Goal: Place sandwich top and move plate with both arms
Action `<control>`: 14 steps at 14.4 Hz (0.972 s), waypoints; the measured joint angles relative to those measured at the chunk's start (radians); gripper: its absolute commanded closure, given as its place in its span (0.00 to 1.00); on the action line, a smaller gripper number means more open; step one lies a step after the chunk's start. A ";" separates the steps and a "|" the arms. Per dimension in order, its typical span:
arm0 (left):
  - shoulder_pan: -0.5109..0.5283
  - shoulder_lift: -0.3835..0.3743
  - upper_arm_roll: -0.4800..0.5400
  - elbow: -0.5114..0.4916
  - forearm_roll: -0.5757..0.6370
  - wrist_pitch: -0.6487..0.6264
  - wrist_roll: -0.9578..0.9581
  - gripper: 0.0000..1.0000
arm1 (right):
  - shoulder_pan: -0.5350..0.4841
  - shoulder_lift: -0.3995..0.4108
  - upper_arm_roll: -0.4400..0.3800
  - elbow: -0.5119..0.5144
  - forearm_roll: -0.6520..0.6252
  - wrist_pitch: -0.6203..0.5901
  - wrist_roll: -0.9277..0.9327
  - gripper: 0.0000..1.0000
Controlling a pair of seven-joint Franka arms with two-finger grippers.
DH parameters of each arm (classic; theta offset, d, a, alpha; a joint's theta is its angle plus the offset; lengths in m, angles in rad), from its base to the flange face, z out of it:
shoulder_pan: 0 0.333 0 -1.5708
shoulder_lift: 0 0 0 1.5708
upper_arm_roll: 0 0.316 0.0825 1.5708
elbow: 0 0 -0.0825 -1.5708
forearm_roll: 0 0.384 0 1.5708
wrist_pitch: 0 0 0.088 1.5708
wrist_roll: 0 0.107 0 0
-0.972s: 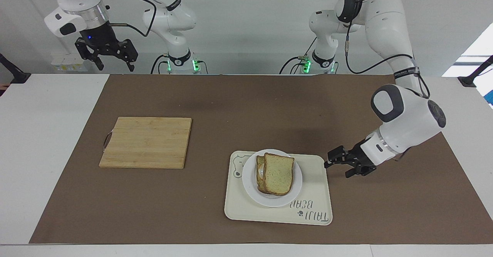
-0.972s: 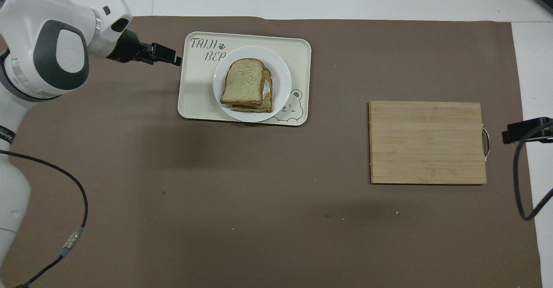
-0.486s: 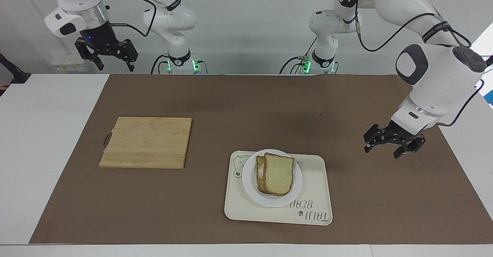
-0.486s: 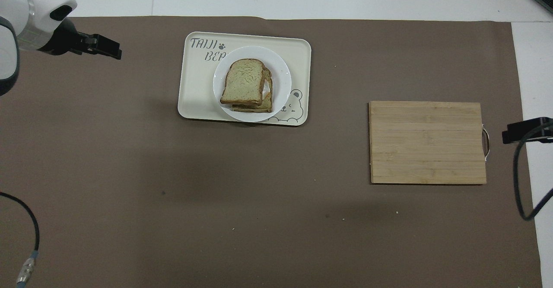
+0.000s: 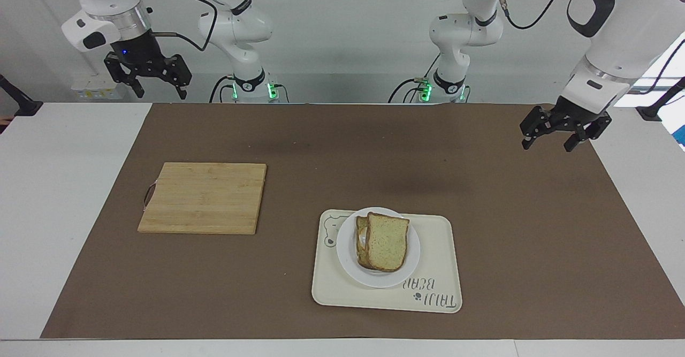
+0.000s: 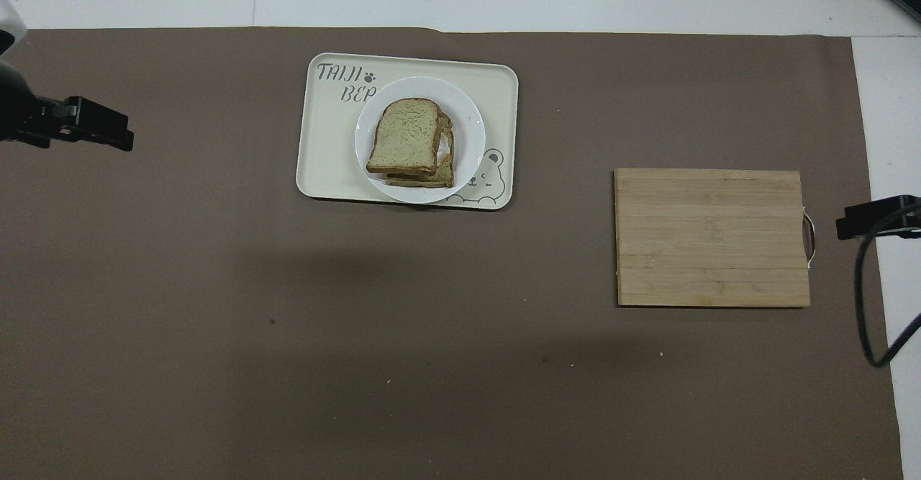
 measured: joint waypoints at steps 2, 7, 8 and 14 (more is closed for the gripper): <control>0.000 -0.070 0.000 -0.081 0.000 -0.001 -0.011 0.00 | 0.000 0.000 0.000 0.000 0.000 0.000 0.000 0.00; 0.000 -0.150 0.000 -0.179 0.001 -0.007 -0.014 0.00 | 0.000 0.000 0.000 0.000 0.000 0.000 0.000 0.00; 0.000 -0.153 0.000 -0.179 0.001 -0.016 -0.014 0.00 | 0.000 0.000 0.000 0.000 0.000 0.000 0.000 0.00; 0.000 -0.157 0.000 -0.179 0.001 -0.033 -0.014 0.00 | 0.000 0.000 0.000 0.000 0.000 0.000 0.000 0.00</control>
